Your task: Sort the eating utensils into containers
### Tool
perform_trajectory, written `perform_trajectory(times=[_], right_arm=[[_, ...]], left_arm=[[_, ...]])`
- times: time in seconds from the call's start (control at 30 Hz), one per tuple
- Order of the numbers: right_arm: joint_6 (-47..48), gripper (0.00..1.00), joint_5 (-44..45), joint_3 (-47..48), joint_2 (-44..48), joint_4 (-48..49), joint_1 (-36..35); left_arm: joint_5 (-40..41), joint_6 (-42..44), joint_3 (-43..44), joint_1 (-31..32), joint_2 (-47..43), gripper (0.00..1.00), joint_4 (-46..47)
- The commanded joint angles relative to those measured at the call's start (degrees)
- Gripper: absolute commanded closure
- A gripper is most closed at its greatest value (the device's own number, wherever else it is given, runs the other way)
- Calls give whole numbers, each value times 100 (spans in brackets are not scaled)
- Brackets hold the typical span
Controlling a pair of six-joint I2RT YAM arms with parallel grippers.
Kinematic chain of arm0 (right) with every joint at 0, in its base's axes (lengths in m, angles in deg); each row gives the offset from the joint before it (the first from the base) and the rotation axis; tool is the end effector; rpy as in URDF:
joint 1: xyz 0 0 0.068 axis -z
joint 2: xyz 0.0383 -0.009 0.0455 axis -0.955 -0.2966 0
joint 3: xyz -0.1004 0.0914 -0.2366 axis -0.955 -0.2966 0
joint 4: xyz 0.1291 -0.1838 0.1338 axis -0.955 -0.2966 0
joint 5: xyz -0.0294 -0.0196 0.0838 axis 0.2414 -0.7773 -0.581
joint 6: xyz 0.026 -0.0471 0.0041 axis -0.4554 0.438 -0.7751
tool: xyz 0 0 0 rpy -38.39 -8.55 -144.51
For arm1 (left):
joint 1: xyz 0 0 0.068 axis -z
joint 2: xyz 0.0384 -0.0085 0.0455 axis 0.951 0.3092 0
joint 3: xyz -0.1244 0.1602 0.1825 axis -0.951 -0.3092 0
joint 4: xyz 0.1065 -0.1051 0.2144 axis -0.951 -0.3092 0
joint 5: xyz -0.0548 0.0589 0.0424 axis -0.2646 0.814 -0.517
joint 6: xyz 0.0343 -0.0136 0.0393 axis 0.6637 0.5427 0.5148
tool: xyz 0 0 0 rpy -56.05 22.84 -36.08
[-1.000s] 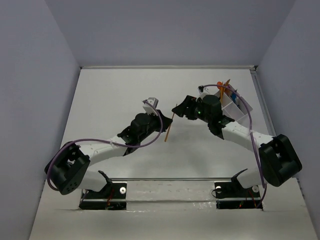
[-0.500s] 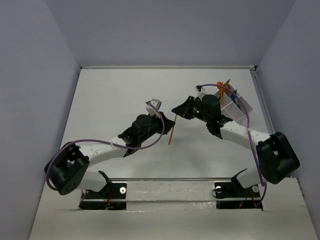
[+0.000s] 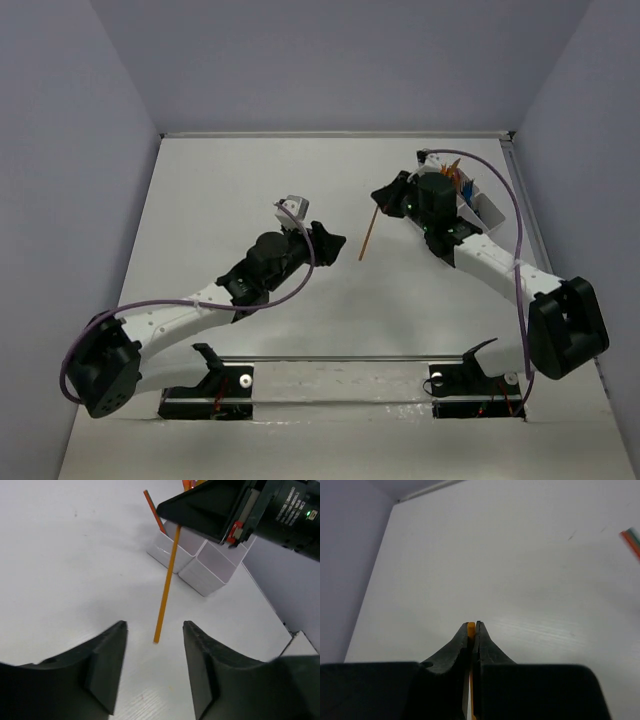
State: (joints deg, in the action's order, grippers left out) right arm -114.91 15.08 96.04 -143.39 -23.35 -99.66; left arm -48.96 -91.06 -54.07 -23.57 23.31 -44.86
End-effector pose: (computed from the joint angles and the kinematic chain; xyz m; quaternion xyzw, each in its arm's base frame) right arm 0.2858 0.1470 0.2760 0.0385 0.7988 0.3222 0.5066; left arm 0.1775 -0.1964 0.2717 0.1078 0.7057 -0.4082 0.5689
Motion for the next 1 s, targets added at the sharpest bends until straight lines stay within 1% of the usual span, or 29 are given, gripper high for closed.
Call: perform_trajectory(times=[0.0,0.07,0.1,0.13,0.2,0.23,0.3,0.4,0.57,0.7,0.87,0.97], right_arm=[[1008,100,1365,559,413,-352,475],[1428,100,1768,630,501,-265,634],[1596,100,1910,656,545,-230,687],[1998,100,2207,691,537,-160,757],[2387,100,2490,796,476,59,810],[2563,100,2604,823,362,165,863],[2959,100,2790,937,239,402,916],[3512,100,2852,1095,-95,745,916],[4408,100,2974,1236,-701,1343,916],[4718,100,2896,1298,-931,1546,916],[4946,100,2764,1166,-1220,1844,916],[4956,100,2738,1122,-1457,1976,916]], left_arm=[[961,244,26,27,-523,42,-728],[1252,209,113,27,-690,34,-1255],[1549,139,166,27,-734,25,-1613],[1665,112,236,27,-735,22,-1773],[1842,51,411,27,-708,15,-2064],[1982,-28,482,27,-656,8,-2352],[2131,-125,702,27,-525,1,-2783],[2211,-257,904,27,-427,1,-3127],[2299,-310,966,-26,-427,1,-3172],[2352,-301,940,-140,-392,1,-3155],[2458,-284,966,-202,-67,1,-3120],[2528,-275,1019,-202,91,4,-3102]])
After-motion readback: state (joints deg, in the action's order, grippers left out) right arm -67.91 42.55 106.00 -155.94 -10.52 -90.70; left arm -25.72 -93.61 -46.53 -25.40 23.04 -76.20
